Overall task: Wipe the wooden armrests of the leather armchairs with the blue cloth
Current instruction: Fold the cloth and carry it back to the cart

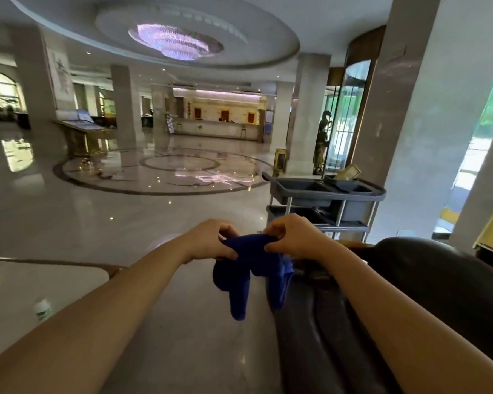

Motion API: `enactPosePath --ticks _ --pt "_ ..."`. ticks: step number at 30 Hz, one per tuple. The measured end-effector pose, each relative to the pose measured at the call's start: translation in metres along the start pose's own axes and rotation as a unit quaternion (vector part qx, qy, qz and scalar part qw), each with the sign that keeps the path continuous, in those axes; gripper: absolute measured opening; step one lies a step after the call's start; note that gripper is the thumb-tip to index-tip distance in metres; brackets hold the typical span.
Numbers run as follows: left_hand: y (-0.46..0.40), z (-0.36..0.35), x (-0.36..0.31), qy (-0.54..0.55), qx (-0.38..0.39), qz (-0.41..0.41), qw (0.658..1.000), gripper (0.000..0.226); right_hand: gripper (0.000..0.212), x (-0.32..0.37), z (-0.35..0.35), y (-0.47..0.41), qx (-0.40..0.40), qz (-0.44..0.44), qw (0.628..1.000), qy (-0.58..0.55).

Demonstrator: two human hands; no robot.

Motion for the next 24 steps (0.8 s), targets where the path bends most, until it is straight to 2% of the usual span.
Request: enactPosePath --ticks 7,17,24 --pt "-0.129 0.046 0.089 0.022 -0.001 0.018 1.0 0.03 0.018 -0.067 -0.015 -0.153 0.031 0.0 0.999 -0.022" --pt "-0.351 0.146 0.169 0.012 0.033 -0.009 0.999 0.029 0.018 -0.151 0.008 -0.372 -0.01 -0.063 0.998 -0.03" --pt "-0.503 0.158 0.213 -0.001 0.06 -0.017 0.998 0.03 0.022 -0.245 0.026 -0.49 -0.026 -0.083 0.996 -0.026"
Point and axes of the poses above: each hand's wrist, its own y-axis away from the middle knuckle, its own z-axis out of the back of the hand, x = y × z, the point moved 3 cm from there along -y, towards the middle knuckle, and after that the axes turned 5 degrees about -y, right-handed, at the moved point
